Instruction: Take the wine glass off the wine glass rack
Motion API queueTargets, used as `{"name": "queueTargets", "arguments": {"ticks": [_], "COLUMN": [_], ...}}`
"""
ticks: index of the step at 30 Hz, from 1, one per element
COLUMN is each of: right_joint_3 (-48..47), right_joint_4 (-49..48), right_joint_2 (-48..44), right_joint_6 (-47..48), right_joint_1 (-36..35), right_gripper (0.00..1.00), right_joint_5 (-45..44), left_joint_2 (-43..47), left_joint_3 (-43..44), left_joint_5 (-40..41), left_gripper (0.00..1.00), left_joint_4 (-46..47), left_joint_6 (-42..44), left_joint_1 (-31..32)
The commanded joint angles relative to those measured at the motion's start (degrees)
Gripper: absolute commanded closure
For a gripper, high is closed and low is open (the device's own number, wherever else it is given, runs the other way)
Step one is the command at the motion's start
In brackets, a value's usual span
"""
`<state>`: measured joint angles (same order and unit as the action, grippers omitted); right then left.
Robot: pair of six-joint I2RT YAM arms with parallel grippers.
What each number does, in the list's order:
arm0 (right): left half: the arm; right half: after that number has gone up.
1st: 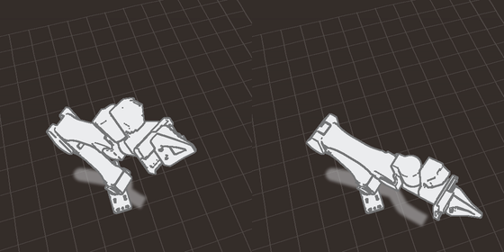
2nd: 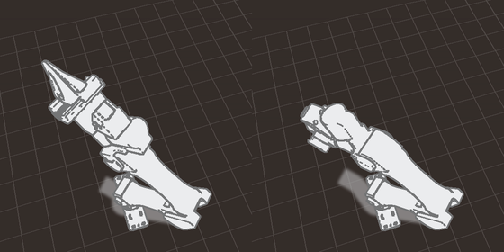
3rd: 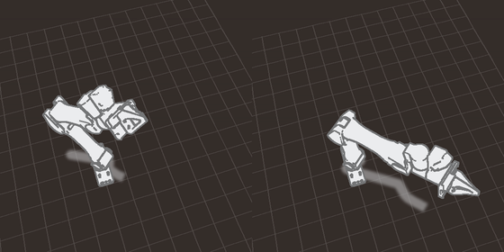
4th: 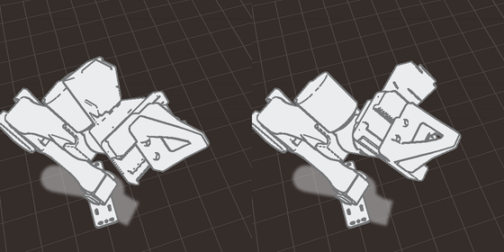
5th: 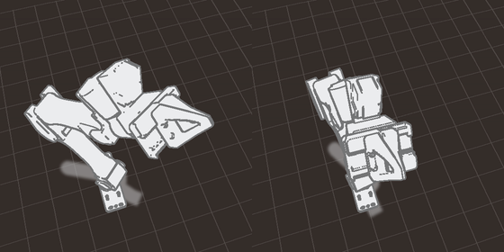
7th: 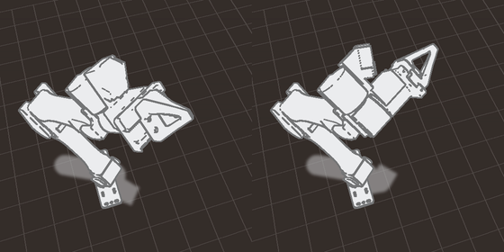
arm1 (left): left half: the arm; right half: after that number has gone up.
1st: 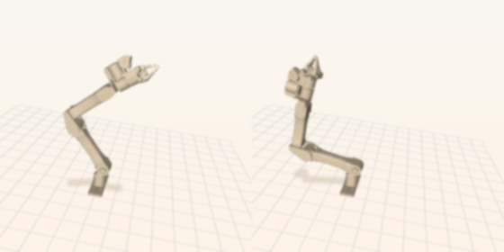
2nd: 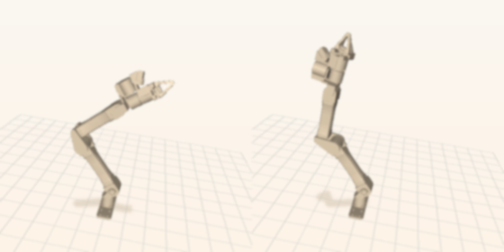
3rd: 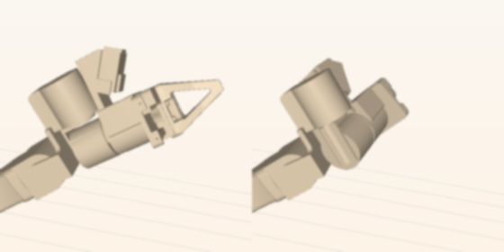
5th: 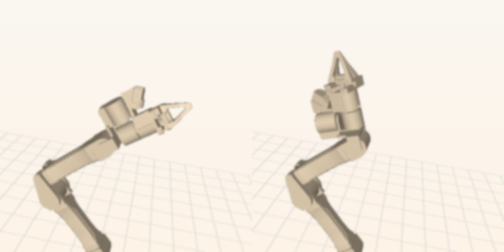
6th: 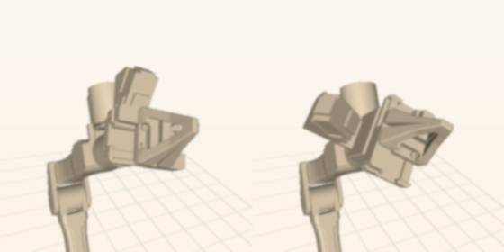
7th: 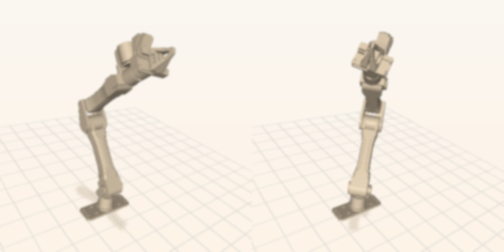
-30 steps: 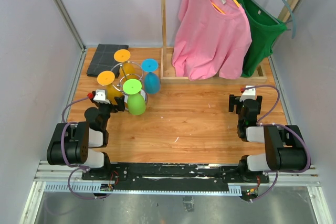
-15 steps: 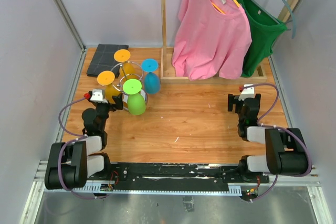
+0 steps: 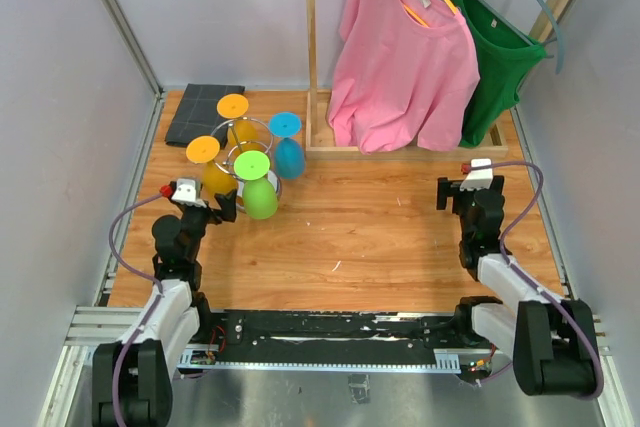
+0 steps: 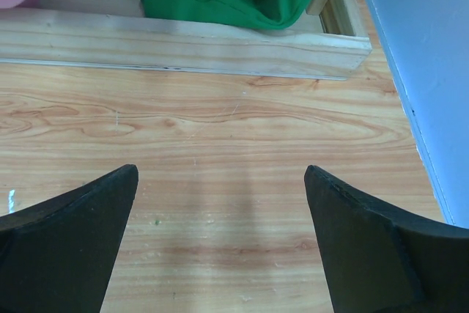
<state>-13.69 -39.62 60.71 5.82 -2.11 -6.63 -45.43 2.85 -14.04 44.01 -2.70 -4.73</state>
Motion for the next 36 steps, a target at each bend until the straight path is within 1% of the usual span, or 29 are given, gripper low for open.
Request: {"name": "queueTargets", "arguments": {"ticks": [1,7,11,15,20,27,36], "right_joint_3": [-1.33,0.14,1.06,1.34,0.60,0.28,-0.77], "right_joint_4": [7.99,12.59,15.02,16.26,17.62,19.41,24.21], "right_joint_2": [-4.92,-10.50,-13.67,-15.66,-15.91,-19.38,-23.68], "right_joint_6": [-0.97,-1.25,-1.74,-2.13,-2.13,-1.59,-0.84], "right_joint_1": [-1.49,-1.55,-1.56,-1.58,-1.58,-1.56,-1.48], "right_gripper": [0.02,0.02,0.02,0.02,0.02,0.02,0.02], "right_joint_5": [2.73,4.34,5.07,5.47,5.67,3.40,2.02], "left_joint_2": [4.49,13.56,17.22,18.96,21.24,23.53,26.26], "left_joint_3": [2.33,2.37,3.85,6.13,9.31,14.24,20.09], "left_joint_5": [-1.65,2.09,3.68,4.64,5.22,8.06,7.14], "left_gripper": [0.01,0.01,0.01,0.01,0.01,0.01,0.01], "left_joint_4": [-12.29,-19.38,-23.91,-28.12,-35.21,-43.24,-52.48], "left_joint_6": [0.09,0.88,1.27,1.35,1.19,0.05,-1.57], "left_joint_1": [0.25,0.25,0.25,0.25,0.25,0.25,0.25]}}
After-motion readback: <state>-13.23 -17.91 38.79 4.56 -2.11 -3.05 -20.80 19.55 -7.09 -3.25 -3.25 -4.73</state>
